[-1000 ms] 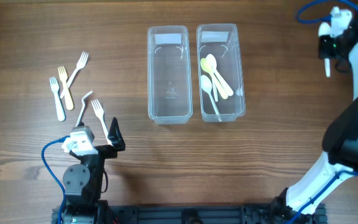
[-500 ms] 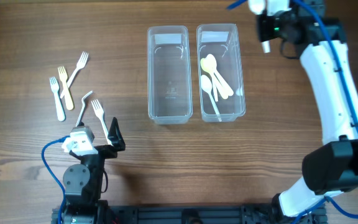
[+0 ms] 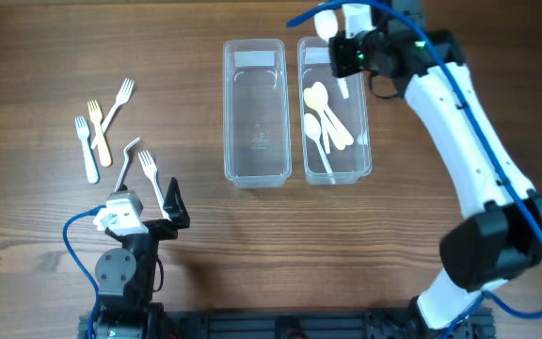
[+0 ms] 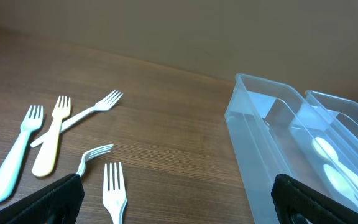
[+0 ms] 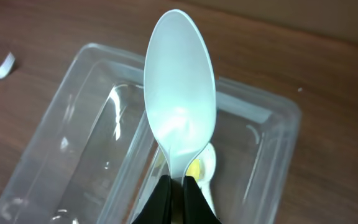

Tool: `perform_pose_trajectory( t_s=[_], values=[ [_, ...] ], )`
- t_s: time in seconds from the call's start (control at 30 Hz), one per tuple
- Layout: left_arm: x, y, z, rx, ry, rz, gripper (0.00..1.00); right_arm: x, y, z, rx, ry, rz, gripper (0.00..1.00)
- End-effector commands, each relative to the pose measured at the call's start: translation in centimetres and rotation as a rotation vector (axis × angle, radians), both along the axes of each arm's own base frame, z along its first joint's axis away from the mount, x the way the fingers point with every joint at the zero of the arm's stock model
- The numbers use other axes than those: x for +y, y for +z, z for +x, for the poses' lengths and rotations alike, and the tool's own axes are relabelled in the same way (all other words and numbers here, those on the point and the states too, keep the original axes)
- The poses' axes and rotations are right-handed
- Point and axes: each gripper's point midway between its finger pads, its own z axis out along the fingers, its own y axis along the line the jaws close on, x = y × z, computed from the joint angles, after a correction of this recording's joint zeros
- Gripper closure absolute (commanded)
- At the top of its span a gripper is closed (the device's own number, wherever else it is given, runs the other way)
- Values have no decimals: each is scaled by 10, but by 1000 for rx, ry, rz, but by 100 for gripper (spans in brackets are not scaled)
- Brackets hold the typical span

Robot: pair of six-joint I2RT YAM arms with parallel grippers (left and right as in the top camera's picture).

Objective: Pack container
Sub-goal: 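Carry the white spoon into the right container and release it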

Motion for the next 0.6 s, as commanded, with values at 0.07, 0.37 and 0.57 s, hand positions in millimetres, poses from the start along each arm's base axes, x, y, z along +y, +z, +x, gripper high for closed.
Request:
perform_pose_trajectory(
  t_s=[0.07,0.37,0.57],
  values=[
    [2,-1,0,4,10,10,0,4,-62,12,140,-47,-5,96],
    [2,-1,0,4,10,10,0,3,-106,12,233,-67,-28,83],
    [2,-1,0,4,10,10,0,3,-106,11,235,-65,-31,42]
  ],
)
